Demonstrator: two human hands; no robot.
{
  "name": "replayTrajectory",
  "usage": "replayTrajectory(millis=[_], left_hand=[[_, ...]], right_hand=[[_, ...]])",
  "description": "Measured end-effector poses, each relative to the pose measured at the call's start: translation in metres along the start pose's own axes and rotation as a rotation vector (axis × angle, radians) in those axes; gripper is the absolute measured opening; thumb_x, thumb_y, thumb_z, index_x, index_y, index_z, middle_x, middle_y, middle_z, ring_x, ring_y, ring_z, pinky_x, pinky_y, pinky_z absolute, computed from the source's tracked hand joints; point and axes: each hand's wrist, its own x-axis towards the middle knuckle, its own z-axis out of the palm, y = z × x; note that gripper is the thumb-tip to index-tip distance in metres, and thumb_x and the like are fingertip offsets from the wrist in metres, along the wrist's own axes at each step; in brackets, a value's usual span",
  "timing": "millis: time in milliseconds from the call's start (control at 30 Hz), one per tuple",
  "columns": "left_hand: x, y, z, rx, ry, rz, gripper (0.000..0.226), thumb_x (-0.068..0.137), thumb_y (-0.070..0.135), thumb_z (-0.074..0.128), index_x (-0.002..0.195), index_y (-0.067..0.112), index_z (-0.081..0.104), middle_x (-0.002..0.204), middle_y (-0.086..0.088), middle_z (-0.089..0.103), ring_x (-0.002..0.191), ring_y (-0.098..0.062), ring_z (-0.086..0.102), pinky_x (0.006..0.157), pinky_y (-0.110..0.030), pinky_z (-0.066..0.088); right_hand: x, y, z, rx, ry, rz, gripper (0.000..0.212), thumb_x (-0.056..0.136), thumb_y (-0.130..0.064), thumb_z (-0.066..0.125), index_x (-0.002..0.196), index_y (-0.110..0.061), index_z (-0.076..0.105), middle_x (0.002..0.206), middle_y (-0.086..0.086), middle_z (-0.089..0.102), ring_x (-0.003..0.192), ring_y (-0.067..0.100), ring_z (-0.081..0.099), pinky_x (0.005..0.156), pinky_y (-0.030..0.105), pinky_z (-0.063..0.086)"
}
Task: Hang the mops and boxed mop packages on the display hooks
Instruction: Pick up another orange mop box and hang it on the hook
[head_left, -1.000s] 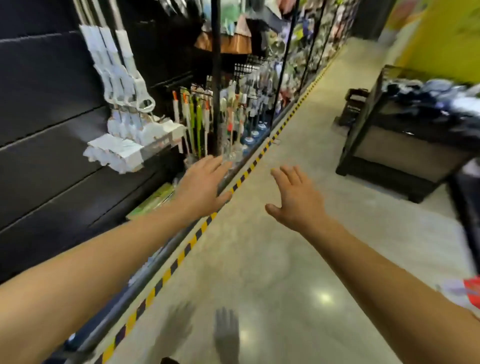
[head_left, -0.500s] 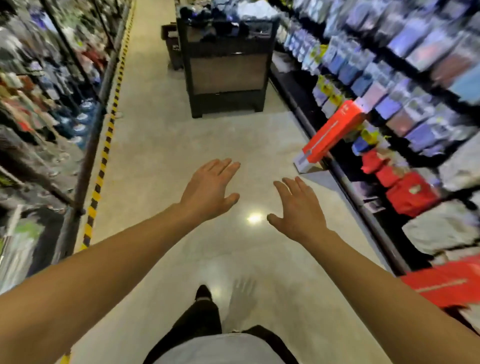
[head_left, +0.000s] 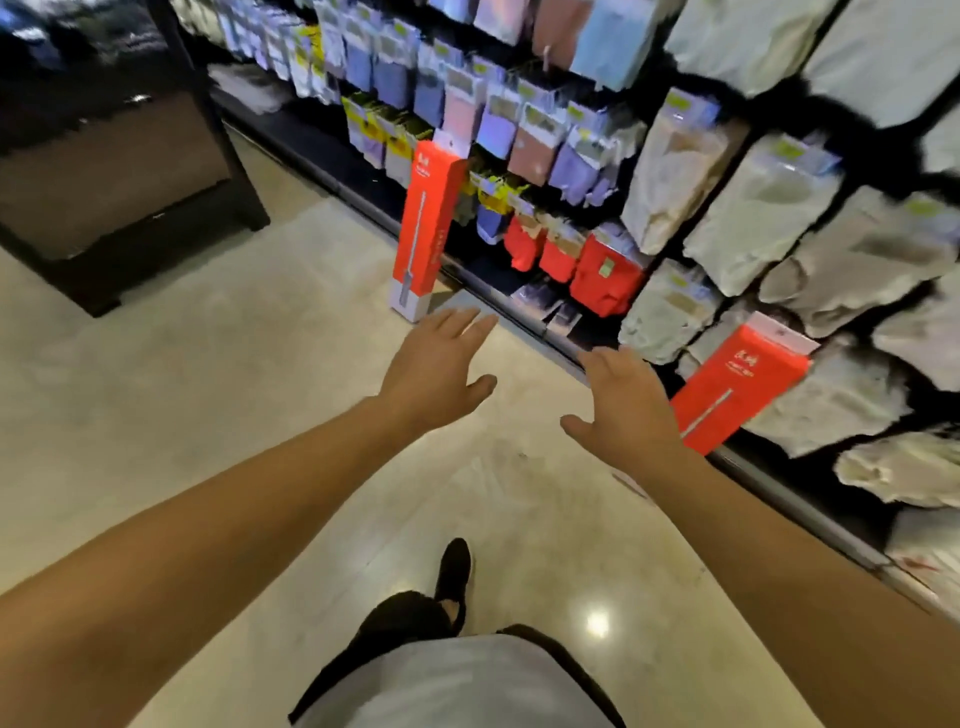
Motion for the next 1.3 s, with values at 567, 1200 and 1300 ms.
replayTrajectory(millis=[567,1200,1300], left_hand=[[0.266,0.181,0.09,-0.066,-0.213,0.548,0.07,0.09,0.037,0.066,0.151,0.016,0.037,0.155,-0.012,0.038,0.142,-0.035,0.033,0.118,-0.042,0.024],[0.444,0.379,0.281,-0.113,-0.372,0.378,0.069,0.089,0.038,0.06,0.15,0.013,0.039,0.151,-0.016,0.044,0.138,-0.039,0.038,0.112,-0.046,0.032],[0.465,0.382,0.325,-0.085,-0.398,0.379,0.071,0.089,0.034,0.066,0.151,0.015,0.038,0.151,-0.013,0.044,0.137,-0.037,0.037,0.111,-0.046,0.032]], right_hand=[[0.008,0.262,0.009,0.179,0.132,0.631,0.082,0.075,-0.055,0.069,0.143,-0.017,0.043,0.144,0.009,0.05,0.134,0.035,0.043,0.111,0.054,0.037],[0.071,0.569,0.105,0.468,0.001,0.701,0.074,0.085,-0.034,0.073,0.148,-0.01,0.041,0.154,0.012,0.039,0.145,0.034,0.03,0.12,0.04,0.023],[0.096,0.592,0.14,0.492,-0.037,0.687,0.075,0.081,-0.037,0.076,0.144,-0.012,0.044,0.147,0.01,0.043,0.14,0.036,0.036,0.116,0.044,0.033]])
